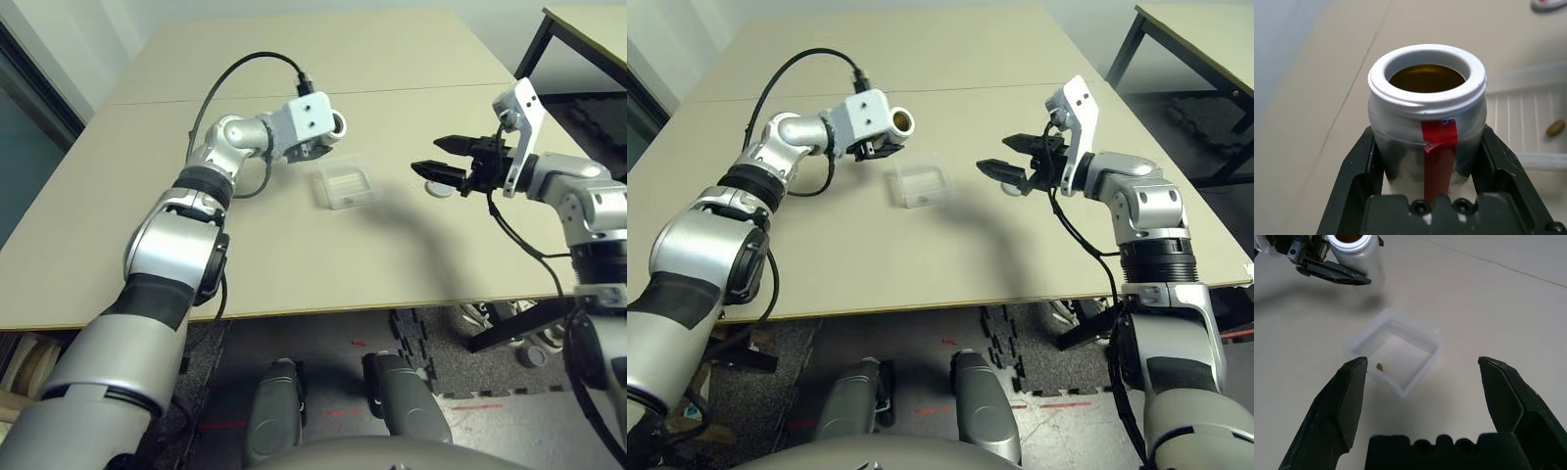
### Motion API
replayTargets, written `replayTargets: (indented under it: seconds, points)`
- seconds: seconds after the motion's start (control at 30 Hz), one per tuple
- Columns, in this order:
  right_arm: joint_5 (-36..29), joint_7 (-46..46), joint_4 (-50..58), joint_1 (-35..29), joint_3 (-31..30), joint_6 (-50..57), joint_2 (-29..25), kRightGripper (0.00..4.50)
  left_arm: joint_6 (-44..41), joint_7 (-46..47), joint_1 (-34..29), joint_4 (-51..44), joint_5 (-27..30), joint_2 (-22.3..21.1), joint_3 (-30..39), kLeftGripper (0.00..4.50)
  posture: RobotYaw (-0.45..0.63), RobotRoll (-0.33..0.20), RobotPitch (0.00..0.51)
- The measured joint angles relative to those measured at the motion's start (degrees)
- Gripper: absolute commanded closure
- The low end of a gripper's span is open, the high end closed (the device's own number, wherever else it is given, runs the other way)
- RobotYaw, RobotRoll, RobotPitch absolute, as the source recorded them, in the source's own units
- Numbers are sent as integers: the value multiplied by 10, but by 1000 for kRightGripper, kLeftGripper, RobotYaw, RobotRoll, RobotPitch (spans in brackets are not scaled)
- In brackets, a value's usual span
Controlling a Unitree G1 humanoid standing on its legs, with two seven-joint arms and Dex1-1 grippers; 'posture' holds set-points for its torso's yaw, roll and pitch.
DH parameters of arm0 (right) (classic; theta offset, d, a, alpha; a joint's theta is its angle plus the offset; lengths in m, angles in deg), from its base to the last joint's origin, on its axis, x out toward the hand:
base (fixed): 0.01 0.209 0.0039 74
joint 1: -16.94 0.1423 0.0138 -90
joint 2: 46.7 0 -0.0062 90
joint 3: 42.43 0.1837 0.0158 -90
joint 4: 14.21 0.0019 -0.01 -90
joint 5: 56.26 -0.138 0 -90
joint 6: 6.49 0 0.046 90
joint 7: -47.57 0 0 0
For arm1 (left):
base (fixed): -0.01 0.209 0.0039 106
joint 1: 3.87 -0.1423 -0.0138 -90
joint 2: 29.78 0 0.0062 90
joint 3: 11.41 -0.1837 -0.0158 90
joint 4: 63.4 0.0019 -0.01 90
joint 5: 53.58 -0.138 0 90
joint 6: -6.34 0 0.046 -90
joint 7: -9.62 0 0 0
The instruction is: Pour the medicine from the bottle into the box.
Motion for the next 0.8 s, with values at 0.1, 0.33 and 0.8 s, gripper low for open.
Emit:
replayTargets:
  seconds: [0.1, 0.33, 0.8]
  points:
    - [7, -1, -13, 0, -2, -7, 6, 0, -13, 2, -37, -20, 33, -14, 31, 1841, -59, 0, 127]
    - [10, -2, -13, -2, -2, -17, 22, 0, -34, 35, -126, -64, 98, -23, 89, 1841, -63, 0, 121]
    - [10, -15, -2, -18, -1, -17, 21, 0, -36, 52, -182, -63, 150, -6, 120, 1842, -110, 0, 117]
